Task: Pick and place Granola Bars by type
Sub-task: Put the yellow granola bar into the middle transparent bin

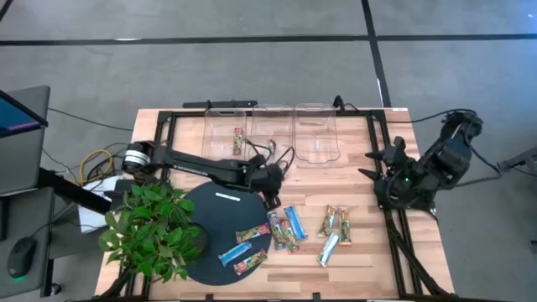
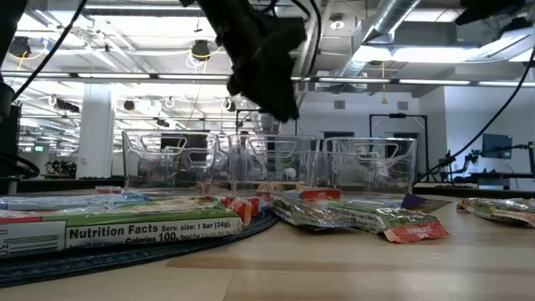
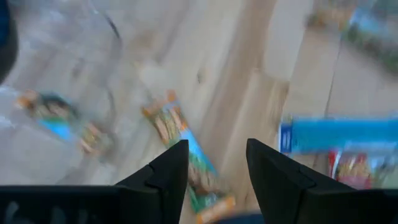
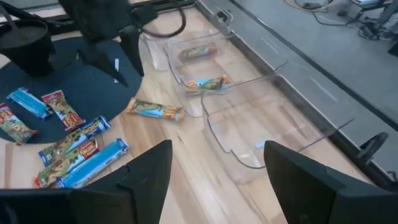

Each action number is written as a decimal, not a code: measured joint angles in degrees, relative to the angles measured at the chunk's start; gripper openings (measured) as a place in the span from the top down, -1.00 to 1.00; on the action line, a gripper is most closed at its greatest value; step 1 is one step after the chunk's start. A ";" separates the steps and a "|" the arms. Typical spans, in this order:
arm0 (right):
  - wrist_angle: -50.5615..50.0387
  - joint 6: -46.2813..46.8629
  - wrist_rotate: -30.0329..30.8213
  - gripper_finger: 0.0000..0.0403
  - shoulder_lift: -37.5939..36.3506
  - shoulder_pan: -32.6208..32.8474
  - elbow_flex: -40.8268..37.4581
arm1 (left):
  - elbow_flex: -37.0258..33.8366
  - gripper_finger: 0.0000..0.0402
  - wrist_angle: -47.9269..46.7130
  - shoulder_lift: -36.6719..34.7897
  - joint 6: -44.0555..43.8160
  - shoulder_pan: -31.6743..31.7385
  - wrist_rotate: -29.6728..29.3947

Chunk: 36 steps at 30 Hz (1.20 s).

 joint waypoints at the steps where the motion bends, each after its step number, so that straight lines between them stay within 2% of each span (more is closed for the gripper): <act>1: 0.02 1.04 0.57 -0.24 -0.09 0.61 -0.72 | -0.05 0.22 -0.10 0.84 0.00 -0.39 0.03; 8: -0.03 6.00 1.68 -0.24 -0.03 2.80 -3.52 | -0.07 0.22 0.43 4.72 -4.38 -2.08 -4.17; 15: 0.40 7.00 1.78 -0.24 -0.06 3.10 -4.21 | -0.07 0.22 0.78 4.70 -7.12 -2.14 -8.95; 20: 1.31 6.96 1.76 -0.24 0.00 3.10 -4.21 | -1.10 0.22 2.77 5.39 -7.37 -2.14 -8.81; 25: 1.74 6.96 1.78 -0.24 0.00 3.10 -4.20 | -3.32 0.22 6.32 6.64 -7.91 -2.77 -4.36; 27: 1.82 6.96 1.75 -0.24 -0.02 3.10 -4.19 | -3.88 0.22 5.19 6.63 -9.36 -3.24 -6.18; 31: 1.77 6.94 1.81 -0.24 -0.02 3.10 -4.19 | -3.96 0.22 4.63 6.54 -12.32 -3.91 -13.97; 36: 1.73 6.89 1.97 -0.24 -0.01 3.10 -4.19 | -3.91 0.22 5.70 7.68 -12.44 -3.65 -12.30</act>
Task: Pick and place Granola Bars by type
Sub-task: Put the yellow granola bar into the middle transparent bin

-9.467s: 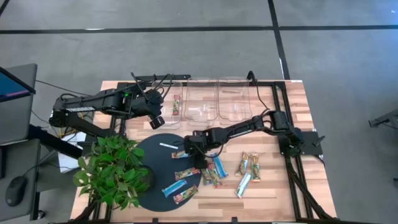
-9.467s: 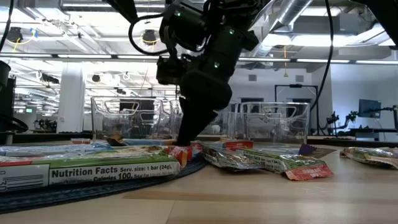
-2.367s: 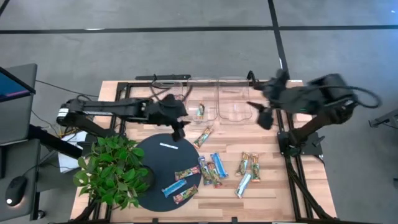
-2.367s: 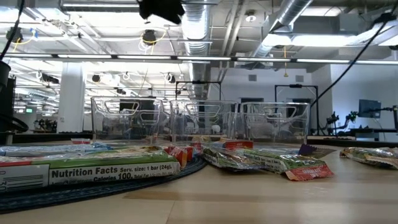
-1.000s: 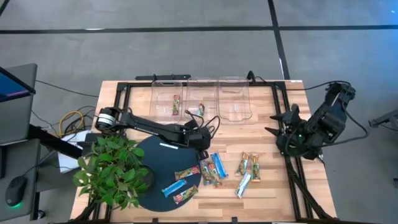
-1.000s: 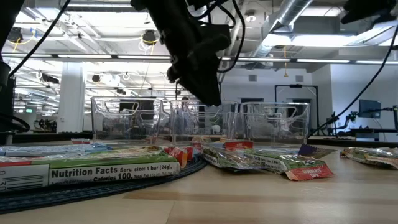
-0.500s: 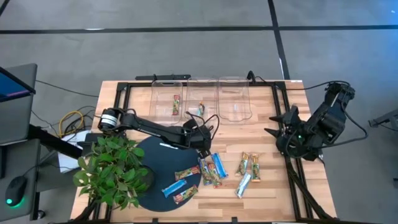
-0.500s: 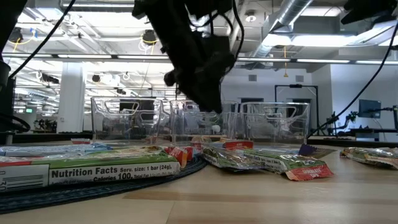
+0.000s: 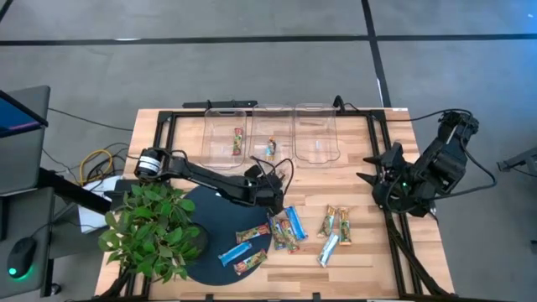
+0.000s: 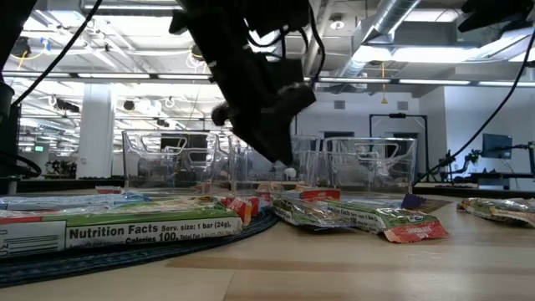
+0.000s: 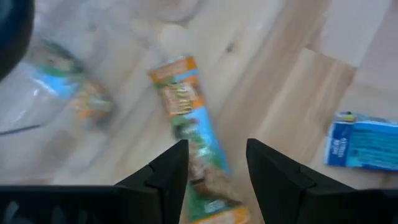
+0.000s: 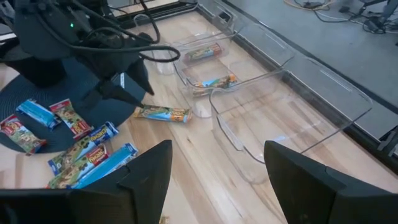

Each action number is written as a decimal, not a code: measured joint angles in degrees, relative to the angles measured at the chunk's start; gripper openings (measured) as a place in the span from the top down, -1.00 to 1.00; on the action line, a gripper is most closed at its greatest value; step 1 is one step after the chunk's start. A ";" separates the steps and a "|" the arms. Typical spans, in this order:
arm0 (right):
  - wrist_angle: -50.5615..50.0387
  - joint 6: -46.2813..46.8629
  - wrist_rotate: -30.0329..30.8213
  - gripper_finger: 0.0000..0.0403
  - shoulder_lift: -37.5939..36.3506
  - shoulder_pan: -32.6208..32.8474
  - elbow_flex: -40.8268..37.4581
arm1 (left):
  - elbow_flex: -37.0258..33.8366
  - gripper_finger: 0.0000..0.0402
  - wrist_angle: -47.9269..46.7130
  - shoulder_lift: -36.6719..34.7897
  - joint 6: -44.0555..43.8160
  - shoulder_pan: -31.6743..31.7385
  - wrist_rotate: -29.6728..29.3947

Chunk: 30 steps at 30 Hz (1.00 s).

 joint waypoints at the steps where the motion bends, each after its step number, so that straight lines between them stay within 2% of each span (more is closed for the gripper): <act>1: 0.00 0.00 0.01 -0.24 0.01 0.00 0.00 | -0.05 0.22 -0.27 0.40 -0.42 0.03 0.73; 8: 0.04 0.00 -0.03 -0.24 0.00 0.00 0.00 | 0.17 0.22 -0.88 3.04 -6.97 0.26 3.54; 13: -0.02 -0.07 -0.03 -0.24 0.01 0.00 0.00 | 0.15 0.22 -0.99 3.30 -9.94 0.22 2.02; 24: 0.47 -0.05 -0.05 -0.24 -0.01 0.00 0.00 | 0.22 0.22 -1.30 4.94 -13.57 0.26 2.65; 30: 0.81 -0.04 -0.08 -0.24 0.01 0.00 0.00 | 0.26 0.22 -1.74 4.91 -12.77 0.33 4.32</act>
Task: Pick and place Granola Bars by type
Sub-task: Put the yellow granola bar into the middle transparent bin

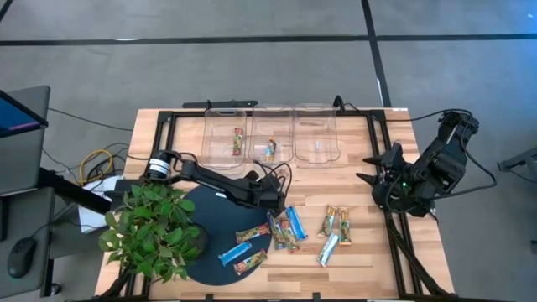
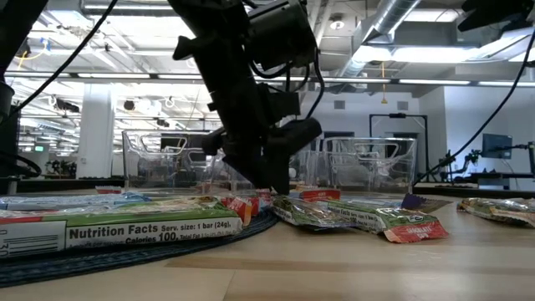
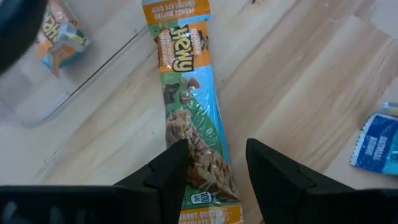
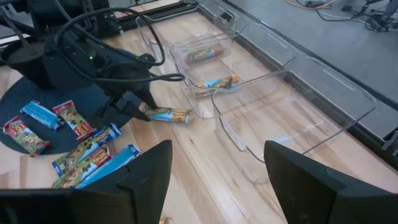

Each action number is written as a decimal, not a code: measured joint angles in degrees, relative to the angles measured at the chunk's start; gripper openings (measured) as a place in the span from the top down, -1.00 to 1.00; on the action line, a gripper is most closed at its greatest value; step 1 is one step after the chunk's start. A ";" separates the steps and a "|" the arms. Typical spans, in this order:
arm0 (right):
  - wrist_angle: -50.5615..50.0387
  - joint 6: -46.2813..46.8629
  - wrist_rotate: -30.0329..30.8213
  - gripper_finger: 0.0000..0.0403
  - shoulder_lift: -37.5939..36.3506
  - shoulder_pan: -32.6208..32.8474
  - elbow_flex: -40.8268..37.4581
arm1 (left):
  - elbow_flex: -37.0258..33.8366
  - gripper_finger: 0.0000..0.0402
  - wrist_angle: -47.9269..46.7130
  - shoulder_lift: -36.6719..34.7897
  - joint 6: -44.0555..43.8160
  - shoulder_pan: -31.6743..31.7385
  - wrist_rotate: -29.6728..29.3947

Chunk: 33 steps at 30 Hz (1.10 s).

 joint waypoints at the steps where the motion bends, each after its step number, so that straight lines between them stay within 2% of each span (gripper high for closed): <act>1: 0.02 0.00 0.00 -0.24 -0.02 0.00 0.00 | 0.00 0.22 0.03 -0.03 0.89 0.06 0.72; 7: 0.67 0.00 0.00 -0.24 -0.02 0.00 0.00 | 0.00 0.22 0.05 -0.04 9.44 -1.57 2.76; 20: 1.95 0.00 -0.02 -0.24 0.00 0.00 0.00 | -0.04 0.22 0.00 0.07 20.51 -5.65 4.55; 29: 2.01 0.00 -0.02 -0.24 -0.02 0.00 0.00 | 0.09 0.22 -0.45 -0.57 15.21 -5.28 4.72; 33: 2.08 -0.35 -0.04 -0.24 -0.02 0.00 0.00 | 1.48 0.22 -1.54 -1.04 15.95 -5.03 3.54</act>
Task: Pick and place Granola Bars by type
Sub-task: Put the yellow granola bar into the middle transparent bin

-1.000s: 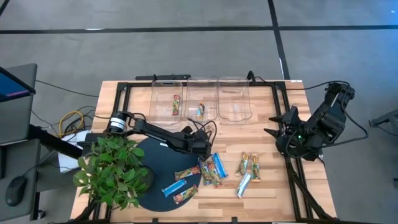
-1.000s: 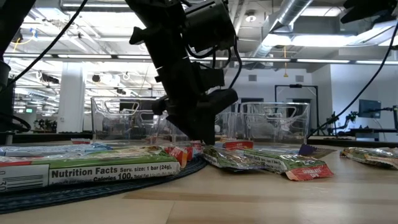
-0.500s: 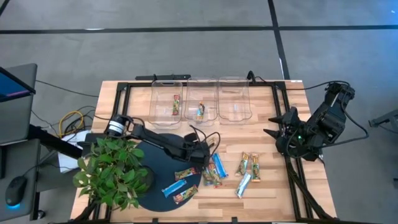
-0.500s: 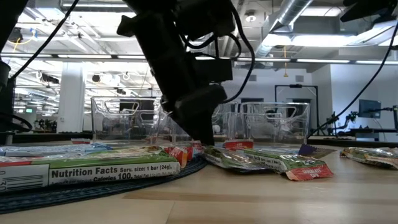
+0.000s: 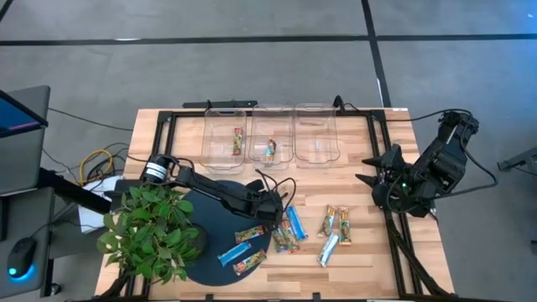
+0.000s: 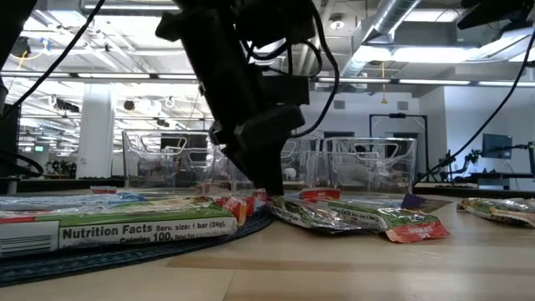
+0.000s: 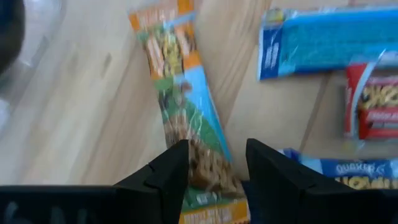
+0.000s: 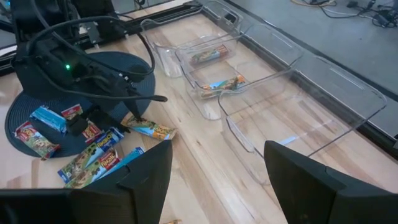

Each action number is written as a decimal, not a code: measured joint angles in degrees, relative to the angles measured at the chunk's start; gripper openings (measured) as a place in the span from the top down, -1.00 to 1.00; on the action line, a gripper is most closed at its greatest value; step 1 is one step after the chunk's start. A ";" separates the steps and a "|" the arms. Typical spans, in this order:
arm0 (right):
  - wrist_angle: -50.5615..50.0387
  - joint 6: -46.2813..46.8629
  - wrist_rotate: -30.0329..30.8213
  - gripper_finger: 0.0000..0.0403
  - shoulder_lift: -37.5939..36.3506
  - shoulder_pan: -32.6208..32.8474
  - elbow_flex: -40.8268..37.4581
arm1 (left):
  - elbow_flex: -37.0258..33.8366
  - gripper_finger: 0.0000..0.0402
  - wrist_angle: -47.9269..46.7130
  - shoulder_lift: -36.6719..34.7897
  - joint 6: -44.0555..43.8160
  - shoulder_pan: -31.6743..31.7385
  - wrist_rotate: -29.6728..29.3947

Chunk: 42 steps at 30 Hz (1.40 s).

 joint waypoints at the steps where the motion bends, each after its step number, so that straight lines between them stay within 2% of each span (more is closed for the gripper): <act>1: 0.04 0.00 0.02 -0.24 0.02 -0.01 0.00 | 0.65 0.22 0.09 0.00 0.53 0.08 -0.51; 9: -0.11 -0.13 0.00 -0.24 0.00 0.00 0.00 | 2.42 0.22 0.83 -0.28 1.46 0.50 -4.13; 12: -0.18 -0.13 0.00 -0.24 0.01 0.00 0.00 | 2.43 0.22 -0.71 -0.31 -2.09 1.46 -4.35; 21: -0.37 -0.57 0.02 -0.24 0.00 0.00 0.00 | 2.43 0.20 -1.62 -0.33 -5.22 5.20 -1.06; 25: -0.39 -0.57 0.01 -0.24 0.02 -0.02 0.00 | 2.43 0.13 0.34 -0.34 -2.68 6.08 2.05; 33: -0.38 -0.57 0.01 -0.24 0.01 -0.01 0.00 | 2.44 -0.07 1.29 -0.39 -0.84 6.34 3.66; 42: -0.39 -0.57 0.02 -0.24 0.00 -0.01 0.00 | 2.47 -0.09 0.77 -0.42 2.21 6.36 5.04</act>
